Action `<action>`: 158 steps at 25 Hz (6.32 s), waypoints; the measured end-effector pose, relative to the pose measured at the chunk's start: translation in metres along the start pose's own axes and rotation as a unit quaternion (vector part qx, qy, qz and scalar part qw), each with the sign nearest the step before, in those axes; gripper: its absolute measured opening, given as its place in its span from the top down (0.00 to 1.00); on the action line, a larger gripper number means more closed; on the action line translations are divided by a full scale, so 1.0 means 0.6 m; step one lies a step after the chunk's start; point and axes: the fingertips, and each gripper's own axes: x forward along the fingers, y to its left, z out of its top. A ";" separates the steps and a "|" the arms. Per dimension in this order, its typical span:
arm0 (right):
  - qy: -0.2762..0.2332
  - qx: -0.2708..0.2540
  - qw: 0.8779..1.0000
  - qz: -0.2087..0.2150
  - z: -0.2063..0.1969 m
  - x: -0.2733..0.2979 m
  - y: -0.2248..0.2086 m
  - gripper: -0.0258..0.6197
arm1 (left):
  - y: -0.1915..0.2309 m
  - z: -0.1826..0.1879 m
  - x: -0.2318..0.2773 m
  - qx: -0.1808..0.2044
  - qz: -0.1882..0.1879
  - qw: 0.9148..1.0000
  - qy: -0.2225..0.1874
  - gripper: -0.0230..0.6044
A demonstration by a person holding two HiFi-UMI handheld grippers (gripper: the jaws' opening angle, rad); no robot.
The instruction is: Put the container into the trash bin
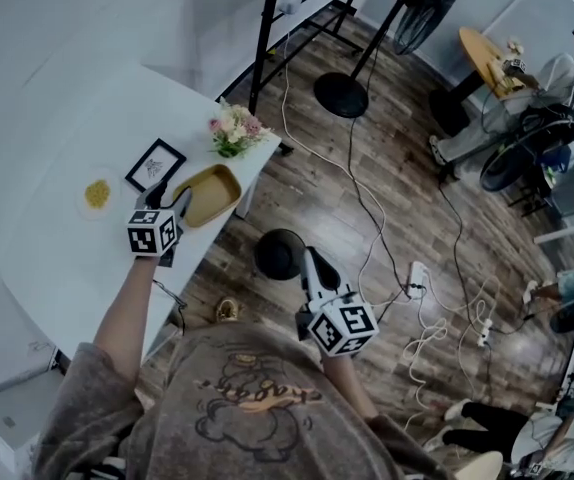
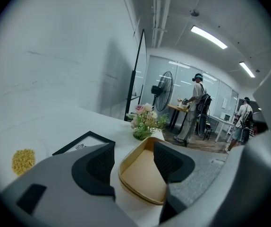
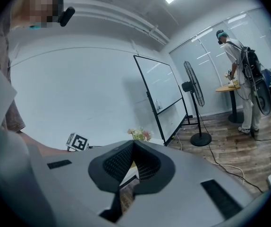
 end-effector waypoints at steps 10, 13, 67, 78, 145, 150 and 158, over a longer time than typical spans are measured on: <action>0.008 0.001 1.000 -0.021 0.000 0.000 -0.026 0.96 | 0.036 -0.062 0.059 -0.010 0.020 0.998 0.061 0.56; 0.011 0.000 1.000 -0.023 -0.003 0.003 -0.030 0.96 | 0.043 -0.076 0.070 -0.012 0.022 0.997 0.075 0.56; -0.016 0.038 0.992 -0.123 -0.044 -0.119 -0.123 0.96 | -0.284 0.028 0.079 -0.018 -0.149 0.988 0.020 0.83; -0.031 0.057 0.984 -0.164 -0.074 -0.180 -0.153 0.96 | -0.405 0.023 0.080 0.014 -0.212 0.977 0.022 0.83; 0.069 0.157 0.953 -0.249 -0.646 -0.149 -0.461 0.96 | -0.359 -0.878 0.612 0.120 -0.105 0.948 0.274 0.83; 0.062 0.157 0.948 -0.268 -0.676 -0.150 -0.493 0.96 | -0.348 -0.939 0.653 0.145 -0.103 0.941 0.289 0.83; 0.067 0.172 0.945 -0.272 -0.741 -0.137 -0.496 0.96 | -0.343 -1.019 0.696 0.188 -0.100 0.926 0.312 0.83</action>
